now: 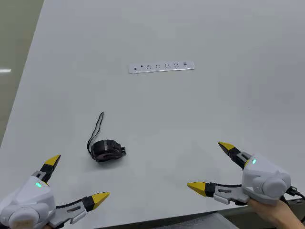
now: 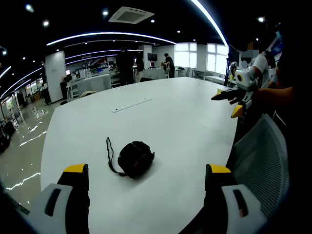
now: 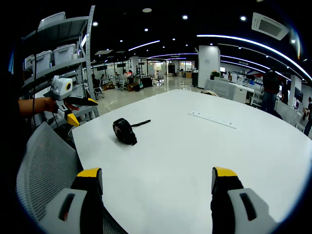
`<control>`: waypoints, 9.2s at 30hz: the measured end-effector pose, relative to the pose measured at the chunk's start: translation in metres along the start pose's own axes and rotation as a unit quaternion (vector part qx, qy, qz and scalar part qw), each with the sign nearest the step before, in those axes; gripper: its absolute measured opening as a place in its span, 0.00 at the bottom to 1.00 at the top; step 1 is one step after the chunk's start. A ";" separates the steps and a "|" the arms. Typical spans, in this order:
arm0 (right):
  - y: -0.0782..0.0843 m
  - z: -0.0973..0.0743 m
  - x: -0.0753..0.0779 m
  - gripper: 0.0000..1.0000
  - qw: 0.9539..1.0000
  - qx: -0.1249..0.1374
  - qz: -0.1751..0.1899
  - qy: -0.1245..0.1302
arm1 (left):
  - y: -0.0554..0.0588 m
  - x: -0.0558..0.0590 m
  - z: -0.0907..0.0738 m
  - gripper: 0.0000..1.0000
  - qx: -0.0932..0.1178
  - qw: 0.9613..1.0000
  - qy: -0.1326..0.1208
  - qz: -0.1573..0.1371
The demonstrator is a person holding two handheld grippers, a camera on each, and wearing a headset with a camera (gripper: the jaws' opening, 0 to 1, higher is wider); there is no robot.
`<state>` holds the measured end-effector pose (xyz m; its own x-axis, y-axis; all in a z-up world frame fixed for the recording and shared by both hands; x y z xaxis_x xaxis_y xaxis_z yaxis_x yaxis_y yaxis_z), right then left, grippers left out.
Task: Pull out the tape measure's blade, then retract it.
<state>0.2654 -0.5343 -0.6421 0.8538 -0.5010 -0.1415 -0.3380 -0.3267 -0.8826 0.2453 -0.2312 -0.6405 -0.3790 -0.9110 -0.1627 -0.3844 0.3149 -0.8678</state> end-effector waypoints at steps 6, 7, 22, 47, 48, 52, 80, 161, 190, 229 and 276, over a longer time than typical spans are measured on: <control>0.001 -0.001 -0.001 0.94 1.000 -0.003 -0.002 -0.003 | 0.000 -0.001 0.000 0.99 -0.001 1.000 0.001 0.001; 0.001 -0.001 -0.002 0.94 1.000 -0.003 -0.002 -0.004 | 0.000 -0.001 0.000 0.99 -0.001 1.000 0.002 0.001; 0.001 0.001 -0.003 0.94 1.000 -0.008 -0.005 -0.011 | 0.001 -0.002 -0.001 0.99 -0.001 1.000 0.002 0.001; 0.004 0.005 -0.001 0.90 0.999 -0.022 -0.013 -0.035 | 0.006 -0.005 0.007 0.94 -0.016 0.999 0.021 0.033; 0.004 0.006 0.000 0.89 0.999 -0.026 -0.016 -0.038 | 0.007 -0.006 0.008 0.93 -0.017 0.999 0.023 0.037; 0.004 0.008 -0.001 0.85 0.998 -0.033 -0.023 -0.047 | 0.007 -0.008 0.011 0.91 -0.020 0.998 0.031 0.047; 0.006 0.049 0.018 0.72 0.987 -0.071 -0.080 -0.121 | 0.023 -0.019 0.049 0.77 -0.047 0.988 0.093 0.117; -0.002 0.228 -0.002 0.44 0.927 -0.121 -0.186 -0.303 | 0.051 0.000 0.137 0.31 -0.089 0.929 0.236 0.272; 0.009 0.269 -0.025 0.24 0.903 -0.139 -0.197 -0.355 | 0.053 -0.001 0.139 0.28 -0.099 0.936 0.243 0.236; 0.016 0.275 -0.026 0.11 0.903 -0.155 -0.189 -0.354 | 0.053 -0.001 0.138 0.28 -0.076 0.934 0.267 0.225; 0.009 0.271 -0.028 0.10 0.898 -0.157 -0.197 -0.360 | 0.056 -0.006 0.135 0.28 -0.079 0.935 0.269 0.216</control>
<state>0.3455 -0.3055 -0.7673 0.9284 0.3137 -0.1992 0.0474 -0.6317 -0.7738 0.3398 -0.2442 -0.7512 -0.8801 -0.4374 -0.1845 -0.2016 0.6963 -0.6888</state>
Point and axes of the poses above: the centre of the closed fingertips' face, and the gripper's own axes: z roughly forward along the fingers, x roughly to its right, y roughly out of its underside, the point moved 1 cm from there along -z, roughly backward along the fingers, and after that the axes turned 15 degrees about -y, right-handed, at the moved point
